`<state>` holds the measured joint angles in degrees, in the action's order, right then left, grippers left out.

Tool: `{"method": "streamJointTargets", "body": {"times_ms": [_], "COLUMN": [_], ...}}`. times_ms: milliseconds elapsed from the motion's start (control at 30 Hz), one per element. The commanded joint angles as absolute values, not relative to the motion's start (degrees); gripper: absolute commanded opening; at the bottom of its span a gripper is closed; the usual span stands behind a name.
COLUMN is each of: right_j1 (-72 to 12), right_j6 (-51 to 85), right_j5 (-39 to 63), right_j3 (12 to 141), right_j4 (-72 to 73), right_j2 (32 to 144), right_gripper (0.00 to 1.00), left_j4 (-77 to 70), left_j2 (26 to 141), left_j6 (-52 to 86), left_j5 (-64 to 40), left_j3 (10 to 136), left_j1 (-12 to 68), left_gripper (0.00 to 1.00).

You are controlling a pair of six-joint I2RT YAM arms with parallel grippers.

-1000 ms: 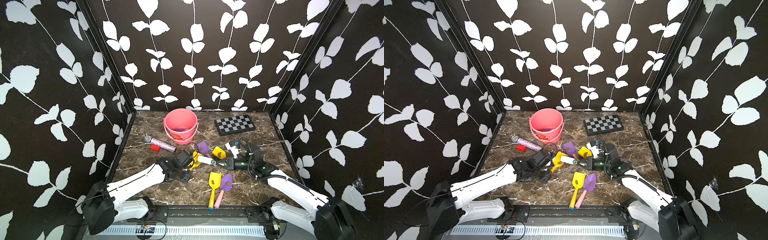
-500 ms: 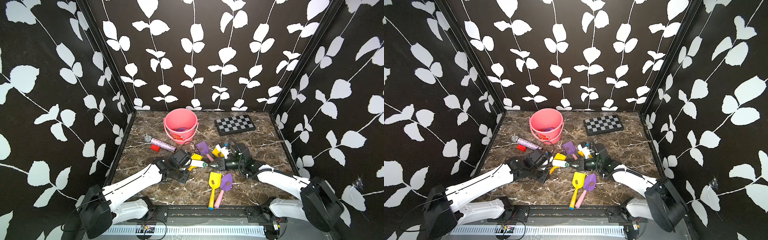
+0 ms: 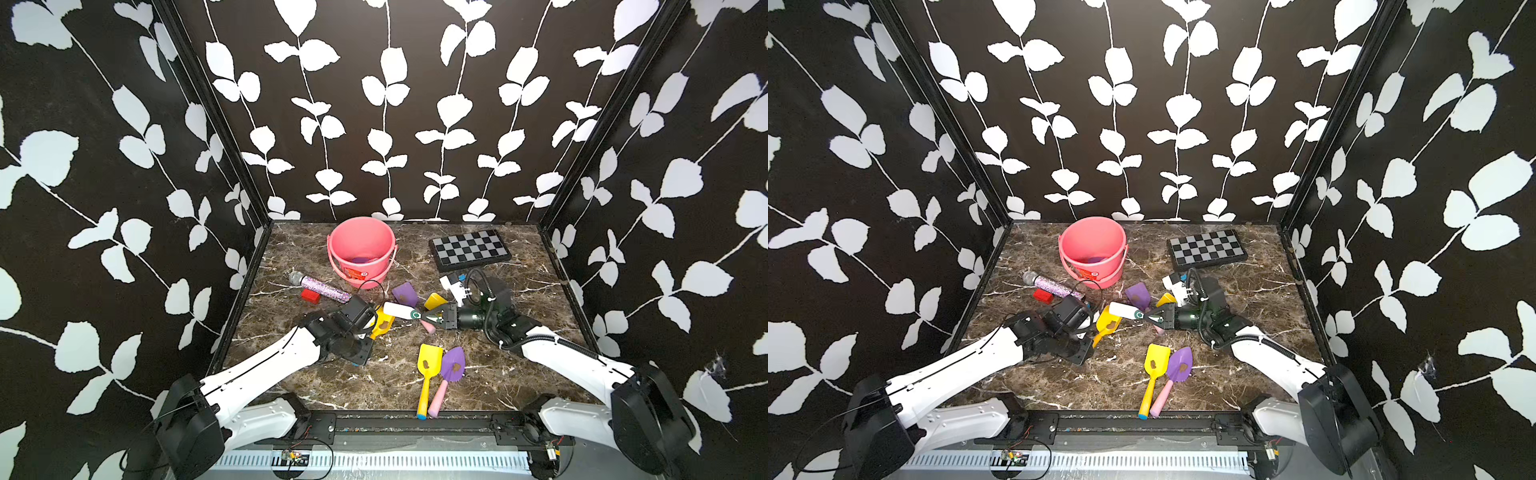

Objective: Brush the soil off the hand trowel and place it into the bucket
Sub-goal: Brush off the soil from the hand trowel.

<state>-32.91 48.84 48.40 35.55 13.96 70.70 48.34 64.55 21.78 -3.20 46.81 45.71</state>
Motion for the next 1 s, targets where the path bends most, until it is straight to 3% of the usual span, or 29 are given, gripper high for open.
{"method": "streamJointTargets", "body": {"times_ms": [0, 100, 233, 533, 733, 967], "right_j1": [-35.9, -37.7, -36.7, -29.5, -32.4, -39.0], "right_j6": [50.8, 53.6, 50.7, 48.3, 49.7, 52.1], "right_j5": [49.6, 50.4, 49.8, 49.4, 49.3, 48.3], "right_j3": [35.6, 35.4, 36.4, 37.1, 36.1, 35.4], "right_j4": [20.3, 26.5, 22.6, 17.1, 18.7, 24.9], "right_j2": [74.2, 78.4, 80.6, 73.8, 72.8, 79.8], "right_gripper": [0.0, 0.0, 0.0, 0.0, 0.0, 0.0], "left_j4": [49.3, 49.2, 48.4, 48.8, 49.2, 48.8], "left_j2": [63.0, 63.0, 63.0, 63.3, 62.6, 62.1], "left_j6": [21.2, 21.2, 21.3, 20.6, 20.7, 20.8], "left_j5": [-3.2, -3.5, -4.3, -3.1, -2.6, -3.2], "left_j3": [48.7, 49.0, 49.0, 48.3, 48.0, 47.8], "left_j1": [45.3, 45.2, 45.1, 44.6, 44.1, 43.8], "left_gripper": [0.0, 0.0, 0.0, 0.0, 0.0, 0.0]}}
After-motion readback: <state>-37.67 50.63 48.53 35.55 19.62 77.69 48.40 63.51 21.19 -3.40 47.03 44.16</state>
